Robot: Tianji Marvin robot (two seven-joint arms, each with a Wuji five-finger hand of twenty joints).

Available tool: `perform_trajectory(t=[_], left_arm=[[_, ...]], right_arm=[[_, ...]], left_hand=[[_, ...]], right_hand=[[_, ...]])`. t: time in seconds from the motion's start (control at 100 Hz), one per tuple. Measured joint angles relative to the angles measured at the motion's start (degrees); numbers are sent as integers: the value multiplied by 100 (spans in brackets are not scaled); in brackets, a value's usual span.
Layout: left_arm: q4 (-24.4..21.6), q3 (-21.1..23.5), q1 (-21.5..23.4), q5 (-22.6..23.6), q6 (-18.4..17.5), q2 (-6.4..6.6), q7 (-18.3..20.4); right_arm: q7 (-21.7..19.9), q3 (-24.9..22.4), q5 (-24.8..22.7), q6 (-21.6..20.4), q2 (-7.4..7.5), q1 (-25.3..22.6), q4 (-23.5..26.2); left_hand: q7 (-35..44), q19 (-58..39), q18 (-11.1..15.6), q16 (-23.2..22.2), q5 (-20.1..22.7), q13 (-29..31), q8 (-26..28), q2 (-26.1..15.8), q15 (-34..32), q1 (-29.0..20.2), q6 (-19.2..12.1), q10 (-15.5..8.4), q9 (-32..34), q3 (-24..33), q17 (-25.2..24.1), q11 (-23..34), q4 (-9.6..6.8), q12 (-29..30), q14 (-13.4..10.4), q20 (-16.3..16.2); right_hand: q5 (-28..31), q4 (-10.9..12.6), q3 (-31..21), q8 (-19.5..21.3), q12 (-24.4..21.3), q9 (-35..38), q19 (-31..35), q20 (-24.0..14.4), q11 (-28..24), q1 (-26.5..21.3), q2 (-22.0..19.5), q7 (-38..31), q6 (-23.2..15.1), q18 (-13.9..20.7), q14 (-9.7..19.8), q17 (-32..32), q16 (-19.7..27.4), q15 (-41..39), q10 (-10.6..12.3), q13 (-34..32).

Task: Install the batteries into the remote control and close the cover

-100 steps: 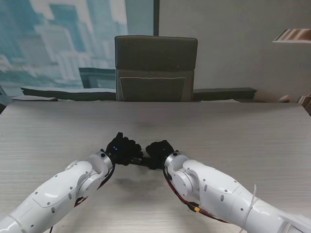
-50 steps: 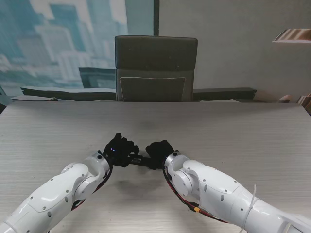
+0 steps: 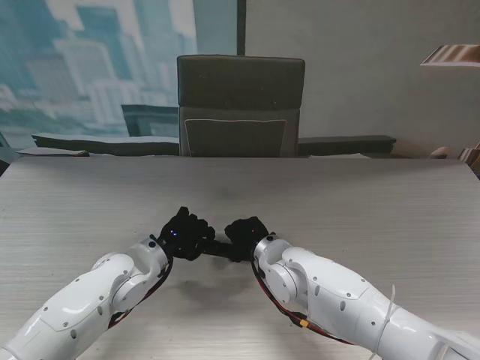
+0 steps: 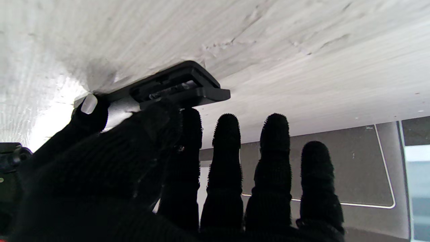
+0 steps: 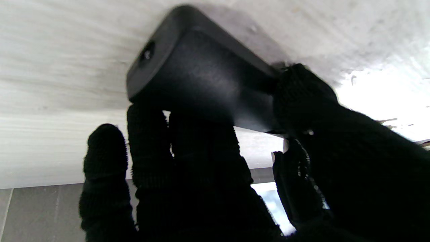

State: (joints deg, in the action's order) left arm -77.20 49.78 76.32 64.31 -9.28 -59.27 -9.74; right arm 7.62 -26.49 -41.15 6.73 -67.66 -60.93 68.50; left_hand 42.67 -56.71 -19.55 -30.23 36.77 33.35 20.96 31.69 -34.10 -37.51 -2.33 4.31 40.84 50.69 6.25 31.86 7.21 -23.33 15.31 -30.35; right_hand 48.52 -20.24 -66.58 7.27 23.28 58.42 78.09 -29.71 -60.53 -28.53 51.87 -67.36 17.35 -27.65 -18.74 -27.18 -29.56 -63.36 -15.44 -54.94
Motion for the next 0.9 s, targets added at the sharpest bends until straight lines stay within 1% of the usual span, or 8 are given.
perform_trajectory(t=[0.14, 0.32, 0.42, 0.54, 0.63, 0.71, 0.82, 0.9], left_arm=[[-150, 203, 132, -178, -29, -12, 193], [-220, 281, 197, -265, -61, -31, 181], [-218, 300, 202, -336, -59, -58, 24], [-119, 230, 170, -420, 94, -118, -522], [-53, 117, 99, -433, 504, -164, -614], [33, 24, 17, -525, 771, -208, -612], [194, -205, -162, -640, 1141, -245, -550], [267, -301, -272, -681, 1272, -260, -369]], right_arm=[[0, 9, 2, -5, -2, 9, -8], [-6, 24, 14, -7, -7, 26, -23], [-7, 24, 14, -9, -10, 28, -28], [6, 24, 21, -19, -14, 30, -41], [20, 25, 29, -30, -21, 33, -55], [26, 25, 38, -31, -24, 33, -61], [39, 24, 47, -30, -29, 32, -69], [43, 20, 49, -26, -30, 29, -69]], left_hand=[[165, 74, 0, 5, 74, 0, 0, -18, 8, 3, -197, 0, 0, -125, -3, -2, 0, 0, 0, 69], [166, 74, 0, 7, 74, 0, -47, -40, 14, 66, -202, 2, 0, -278, -4, -2, 1, 2, 0, 71], [188, 74, 0, 9, 149, 3, -48, -89, 15, 66, -202, 2, 12, -356, -4, -2, 1, 3, 0, 72], [244, 47, 0, 12, 186, 11, -49, -219, 15, 68, -201, 3, 131, -484, 15, 13, 1, 3, 0, 71], [592, -283, 0, -119, 299, 180, -49, -339, -314, 81, -97, 3, 362, -669, 181, 384, 1, -106, 0, -9], [981, -497, 1, -314, 353, 346, -34, -384, -640, 280, -77, 16, 512, -721, 291, 723, 1, -269, 41, -143], [1658, -762, 1, -687, 375, 505, 295, -703, -1193, 645, -69, 12, 681, -891, 419, 1374, 1, -667, 136, -287], [2363, -1001, -2, -1060, 636, 736, 616, -897, -1680, 903, -64, -37, 987, -1073, 527, 1989, 1, -1051, 236, -465]], right_hand=[[0, -1, 0, 1, 0, 0, 0, 0, 0, 2, 0, -19, 0, 0, 0, 0, 0, 0, 0, 0], [0, -1, 0, 3, 0, 0, 0, 0, -3, 33, 0, -62, 0, 0, 0, 0, 0, 0, 0, 0], [3, -1, 0, 7, 0, 0, 0, 0, -3, 35, 0, -68, 0, 0, 0, 0, 0, 1, 0, 0], [26, -1, 0, 10, 0, 0, 0, 0, -4, 37, 0, -69, 0, 0, 0, 0, 0, 1, 0, 0], [48, -9, 0, 10, 0, 0, 0, 0, -4, 38, 6, -69, 0, 0, 0, 0, 0, 1, 0, 0], [52, -10, 0, 10, 0, 0, 0, 0, -5, 38, 11, -69, 0, 0, 0, 0, 0, 1, 0, 0], [59, -12, 1, 37, 0, 0, 0, 0, -6, 40, 14, -71, 0, 0, -1, 0, 0, 1, 0, 0], [59, -12, 1, 44, 0, 0, 0, 0, -6, 45, 14, -74, 0, 0, -1, 0, 0, 1, 0, 0]])
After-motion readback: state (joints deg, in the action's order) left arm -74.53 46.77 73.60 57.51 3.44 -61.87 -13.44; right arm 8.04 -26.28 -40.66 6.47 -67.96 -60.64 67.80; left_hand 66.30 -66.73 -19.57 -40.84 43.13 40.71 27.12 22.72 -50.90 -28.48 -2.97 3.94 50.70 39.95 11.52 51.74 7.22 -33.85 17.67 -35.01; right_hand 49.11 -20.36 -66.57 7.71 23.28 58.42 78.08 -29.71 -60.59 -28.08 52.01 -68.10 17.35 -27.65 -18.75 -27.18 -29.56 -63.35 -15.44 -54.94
